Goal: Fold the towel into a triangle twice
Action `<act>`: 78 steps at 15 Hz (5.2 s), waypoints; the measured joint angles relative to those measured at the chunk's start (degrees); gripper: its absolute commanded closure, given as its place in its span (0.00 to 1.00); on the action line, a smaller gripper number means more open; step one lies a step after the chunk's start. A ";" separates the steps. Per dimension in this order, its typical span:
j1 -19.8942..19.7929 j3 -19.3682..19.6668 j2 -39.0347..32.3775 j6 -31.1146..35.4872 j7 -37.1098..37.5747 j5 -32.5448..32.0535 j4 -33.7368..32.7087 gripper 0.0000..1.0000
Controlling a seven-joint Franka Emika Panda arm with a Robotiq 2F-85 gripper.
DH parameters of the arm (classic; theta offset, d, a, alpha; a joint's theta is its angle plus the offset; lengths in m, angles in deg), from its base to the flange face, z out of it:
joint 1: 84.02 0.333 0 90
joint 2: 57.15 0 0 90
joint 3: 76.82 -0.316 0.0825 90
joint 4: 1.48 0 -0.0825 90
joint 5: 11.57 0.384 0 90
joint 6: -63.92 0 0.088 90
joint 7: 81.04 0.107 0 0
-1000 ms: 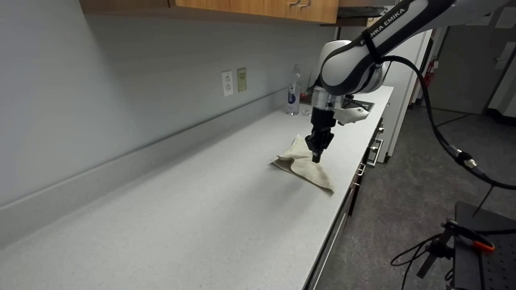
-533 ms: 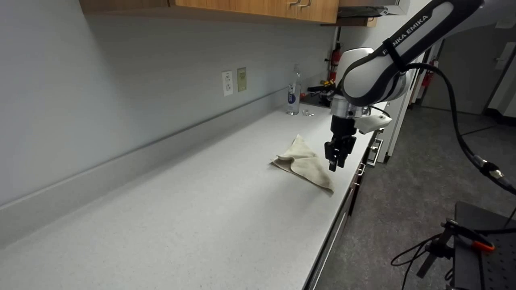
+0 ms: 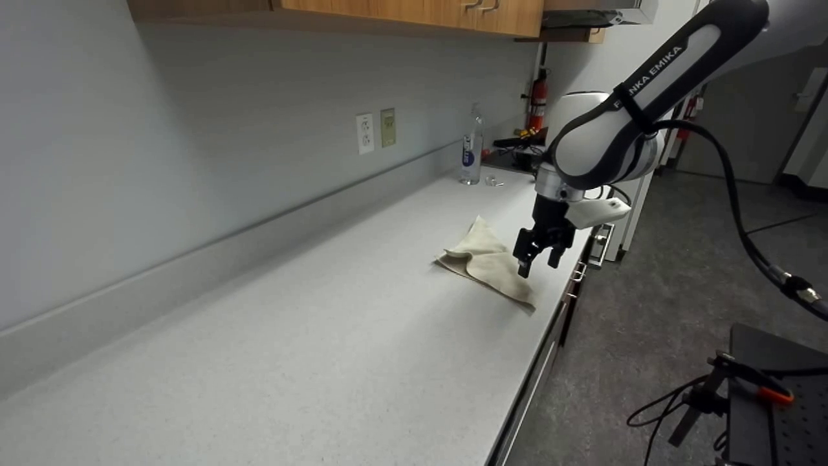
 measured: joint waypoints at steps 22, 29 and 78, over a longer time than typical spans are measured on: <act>1.87 0.04 -8.45 2.41 14.12 1.29 -5.23 0.36; 1.91 1.26 -9.24 2.40 16.54 1.29 -7.19 0.89; -9.11 5.37 -17.73 -23.22 34.65 30.24 -30.99 0.99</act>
